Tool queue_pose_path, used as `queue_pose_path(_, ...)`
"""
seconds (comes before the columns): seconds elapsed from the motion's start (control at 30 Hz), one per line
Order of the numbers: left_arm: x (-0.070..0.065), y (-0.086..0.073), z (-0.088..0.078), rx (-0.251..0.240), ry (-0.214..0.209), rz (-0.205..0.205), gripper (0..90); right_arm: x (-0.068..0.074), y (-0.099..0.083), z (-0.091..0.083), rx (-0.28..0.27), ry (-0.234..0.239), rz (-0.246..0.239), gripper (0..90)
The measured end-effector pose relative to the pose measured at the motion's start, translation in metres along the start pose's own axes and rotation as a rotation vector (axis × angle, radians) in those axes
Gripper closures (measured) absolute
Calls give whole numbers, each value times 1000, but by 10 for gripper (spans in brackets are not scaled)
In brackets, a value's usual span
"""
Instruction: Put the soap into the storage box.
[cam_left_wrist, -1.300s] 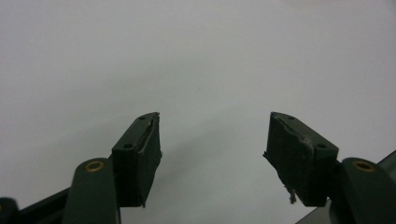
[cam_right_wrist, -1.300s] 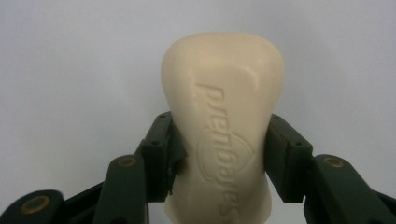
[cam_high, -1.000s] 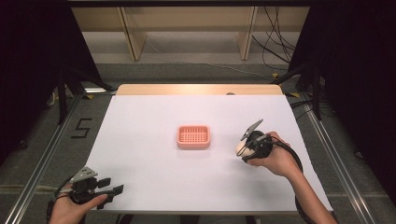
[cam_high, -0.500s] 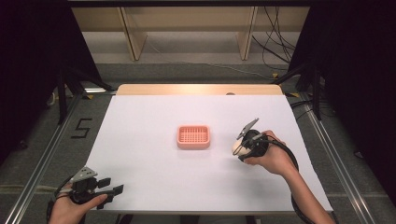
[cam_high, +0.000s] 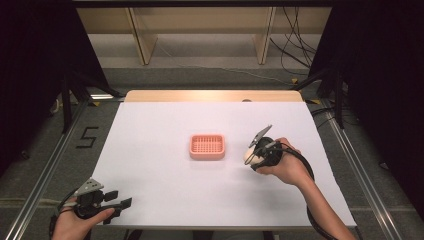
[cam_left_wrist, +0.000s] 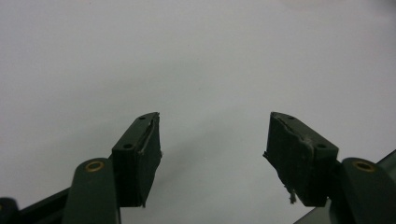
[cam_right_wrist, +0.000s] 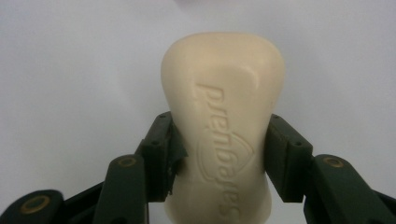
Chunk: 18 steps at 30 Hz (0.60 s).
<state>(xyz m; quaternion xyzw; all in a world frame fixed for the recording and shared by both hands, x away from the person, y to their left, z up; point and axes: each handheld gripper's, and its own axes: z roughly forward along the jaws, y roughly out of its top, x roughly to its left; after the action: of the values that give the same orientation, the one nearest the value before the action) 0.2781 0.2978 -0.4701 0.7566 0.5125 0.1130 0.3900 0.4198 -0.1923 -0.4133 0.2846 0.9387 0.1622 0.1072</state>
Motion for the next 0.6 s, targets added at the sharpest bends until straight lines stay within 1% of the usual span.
queue_pose_path(0.1,0,0,0,-6,3,-3,346,1,3,0,-3,2,-7,505)
queue_pose_path(0.13,0,0,0,-6,3,-3,346,2,3,0,-3,4,7,505)
queue_pose_path(0.17,0,0,0,-9,4,-7,346,1,4,0,-5,1,1,505)
queue_pose_path(0.2,0,0,0,-10,5,-1,346,1,5,1,-5,-1,-5,505)
queue_pose_path(0.3,0,0,0,-11,4,-2,346,1,7,2,-6,-3,-8,505)
queue_pose_path(0.33,1,0,-1,-8,0,7,346,2,8,2,-6,-3,-8,505)
queue_pose_path(0.37,1,0,-1,-8,0,7,346,2,9,3,-8,-3,-11,505)
queue_pose_path(0.5,0,0,0,-7,0,-4,346,2,11,3,-11,3,-23,505)
queue_pose_path(0.53,1,0,0,-9,-1,9,346,3,12,3,-6,3,-16,505)
queue_pose_path(0.57,1,0,0,-9,-1,9,346,3,12,3,-6,3,-16,505)
queue_pose_path(0.6,0,0,0,-7,-1,-4,346,3,14,4,-8,3,-22,505)
